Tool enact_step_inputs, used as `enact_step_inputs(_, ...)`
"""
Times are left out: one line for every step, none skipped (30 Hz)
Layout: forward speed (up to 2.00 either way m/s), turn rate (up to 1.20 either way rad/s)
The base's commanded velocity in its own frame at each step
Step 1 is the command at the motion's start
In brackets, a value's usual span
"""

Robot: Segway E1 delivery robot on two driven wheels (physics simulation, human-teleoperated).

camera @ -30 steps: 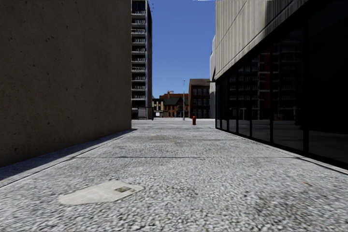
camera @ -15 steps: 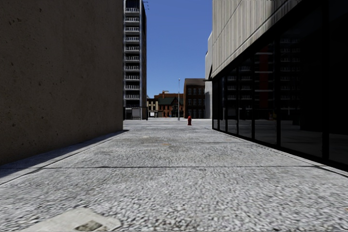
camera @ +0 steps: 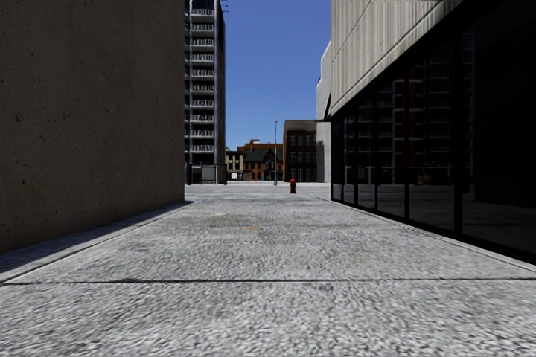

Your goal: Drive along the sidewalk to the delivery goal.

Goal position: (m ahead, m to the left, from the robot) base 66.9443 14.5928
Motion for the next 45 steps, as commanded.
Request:
enact_step_inputs(1.33, 0.0)
enact_step_inputs(1.33, 0.0)
enact_step_inputs(1.33, 0.0)
enact_step_inputs(1.33, 0.0)
enact_step_inputs(1.33, 0.0)
enact_step_inputs(1.33, 0.0)
enact_step_inputs(1.33, 0.0)
enact_step_inputs(1.33, 0.0)
enact_step_inputs(1.33, 0.0)
enact_step_inputs(1.33, 0.0)
enact_step_inputs(1.33, 0.0)
enact_step_inputs(1.33, 0.0)
enact_step_inputs(1.33, 0.0)
enact_step_inputs(1.33, 0.0)
enact_step_inputs(1.33, 0.0)
enact_step_inputs(1.33, 0.0)
enact_step_inputs(1.33, 0.0)
enact_step_inputs(1.33, 0.0)
enact_step_inputs(1.33, 0.0)
enact_step_inputs(1.33, 0.0)
enact_step_inputs(1.33, 0.0)
enact_step_inputs(1.33, 0.0)
enact_step_inputs(1.33, 0.0)
enact_step_inputs(1.33, 0.0)
enact_step_inputs(1.33, 0.0)
enact_step_inputs(1.33, 0.0)
enact_step_inputs(1.33, 0.0)
enact_step_inputs(1.33, 0.0)
enact_step_inputs(1.33, 0.0)
enact_step_inputs(1.33, 0.0)
enact_step_inputs(1.33, 0.0)
enact_step_inputs(1.33, 0.0)
enact_step_inputs(1.33, 0.0)
enact_step_inputs(1.33, 0.0)
enact_step_inputs(1.33, 0.0)
enact_step_inputs(1.33, 0.0)
enact_step_inputs(1.33, 0.0)
enact_step_inputs(1.33, 0.0)
enact_step_inputs(1.33, 0.0)
enact_step_inputs(1.33, 0.0)
enact_step_inputs(1.33, 0.0)
enact_step_inputs(1.33, 0.0)
enact_step_inputs(1.33, 0.0)
enact_step_inputs(1.33, 0.0)
enact_step_inputs(1.33, 0.0)
